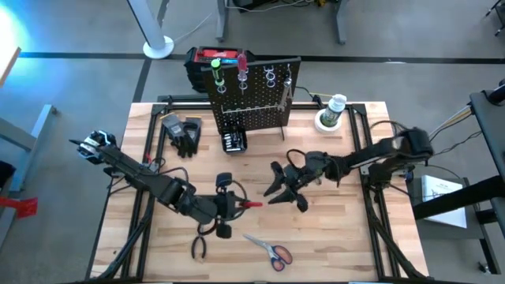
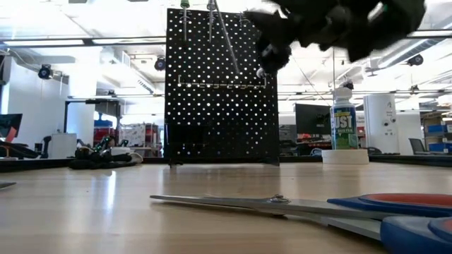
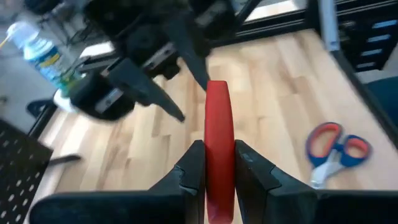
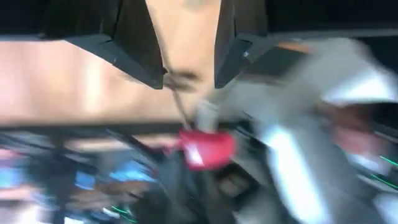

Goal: Hang tools onto peg board
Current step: Hang the red allen wrench on the pegboard

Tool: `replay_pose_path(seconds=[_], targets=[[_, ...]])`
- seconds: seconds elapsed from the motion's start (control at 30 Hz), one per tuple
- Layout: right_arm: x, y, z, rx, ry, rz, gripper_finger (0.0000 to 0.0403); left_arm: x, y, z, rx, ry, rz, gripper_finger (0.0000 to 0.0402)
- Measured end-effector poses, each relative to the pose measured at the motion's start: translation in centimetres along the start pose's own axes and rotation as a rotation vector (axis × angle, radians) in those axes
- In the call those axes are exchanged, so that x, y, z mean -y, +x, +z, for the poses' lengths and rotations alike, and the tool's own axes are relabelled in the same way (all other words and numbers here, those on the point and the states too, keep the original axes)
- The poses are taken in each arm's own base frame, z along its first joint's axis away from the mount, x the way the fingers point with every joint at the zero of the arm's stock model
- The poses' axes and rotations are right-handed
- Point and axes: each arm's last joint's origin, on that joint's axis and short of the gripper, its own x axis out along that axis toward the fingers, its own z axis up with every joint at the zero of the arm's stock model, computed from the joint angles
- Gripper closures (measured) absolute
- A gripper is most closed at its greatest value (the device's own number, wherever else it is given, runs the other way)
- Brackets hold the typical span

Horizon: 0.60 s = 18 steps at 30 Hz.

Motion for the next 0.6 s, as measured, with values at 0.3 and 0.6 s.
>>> replay_pose_path(seconds=[0.3, 0.6], targets=[[-2.2, -0.7, 2.7, -0.043, -0.191, -0.277, 0.0235, -2.5, 1.2, -0.3, -0.067, -0.139, 0.055, 0.0361], [-1.6, -0.2, 2.1, -0.067, -0.193, -0.29, 0.0232, -3.2, 1.6, -0.3, -0.07, -0.187, 0.067, 0.0361]])
